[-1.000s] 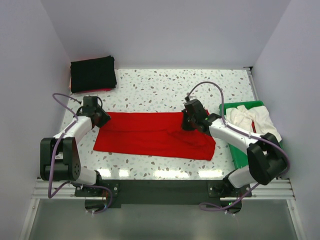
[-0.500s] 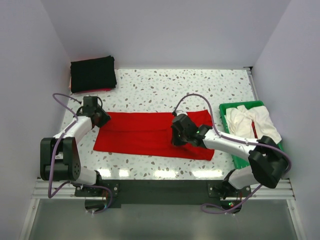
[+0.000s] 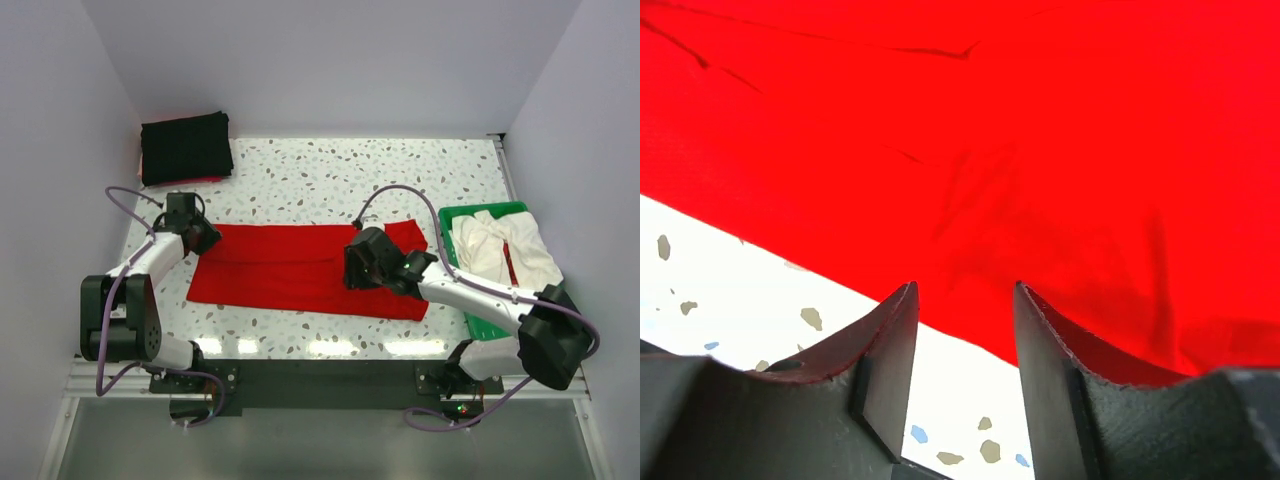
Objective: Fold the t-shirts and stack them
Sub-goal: Fold the tshirt
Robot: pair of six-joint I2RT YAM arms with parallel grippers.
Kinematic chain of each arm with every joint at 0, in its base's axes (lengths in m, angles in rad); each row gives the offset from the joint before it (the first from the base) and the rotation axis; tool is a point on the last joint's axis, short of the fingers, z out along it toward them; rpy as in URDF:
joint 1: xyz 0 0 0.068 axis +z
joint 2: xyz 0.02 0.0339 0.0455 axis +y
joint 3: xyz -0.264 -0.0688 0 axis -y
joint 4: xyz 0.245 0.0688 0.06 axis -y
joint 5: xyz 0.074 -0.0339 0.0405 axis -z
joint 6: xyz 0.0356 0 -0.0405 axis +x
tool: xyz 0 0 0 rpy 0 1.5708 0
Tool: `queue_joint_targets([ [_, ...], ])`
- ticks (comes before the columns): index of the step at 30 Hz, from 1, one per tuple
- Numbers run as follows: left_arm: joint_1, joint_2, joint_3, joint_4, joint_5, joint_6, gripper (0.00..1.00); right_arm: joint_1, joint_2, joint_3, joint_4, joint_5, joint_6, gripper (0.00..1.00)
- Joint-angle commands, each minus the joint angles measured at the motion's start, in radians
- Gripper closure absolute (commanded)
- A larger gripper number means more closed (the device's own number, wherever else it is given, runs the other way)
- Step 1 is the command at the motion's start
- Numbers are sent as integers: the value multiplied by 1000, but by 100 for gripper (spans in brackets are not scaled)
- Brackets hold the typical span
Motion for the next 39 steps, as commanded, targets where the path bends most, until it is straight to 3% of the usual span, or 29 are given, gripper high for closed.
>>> queue_joint_targets([
  [1,-2,2,0,46,13,6,66,1,-34,37,-42,72,-6,53],
  [8,-2,22,7,15,-16,-19,68,-16,-16,41,-108,173,12,49],
  [16,0,-27,-78,-11,-118,-108,70,-101,-10,-14,-83,141,0,48],
  [20,-2,15,-112,19,-113,-123,71,-204,7,-60,-39,32,-14,49],
  [27,0,27,-186,66,-75,-145,75,-284,81,-48,18,0,-6,48],
  [34,0,-97,-223,-2,-95,-131,75,-407,309,96,70,-58,-29,49],
  [39,-12,-174,-290,-20,-47,-132,78,-436,576,404,-2,-57,-105,49],
])
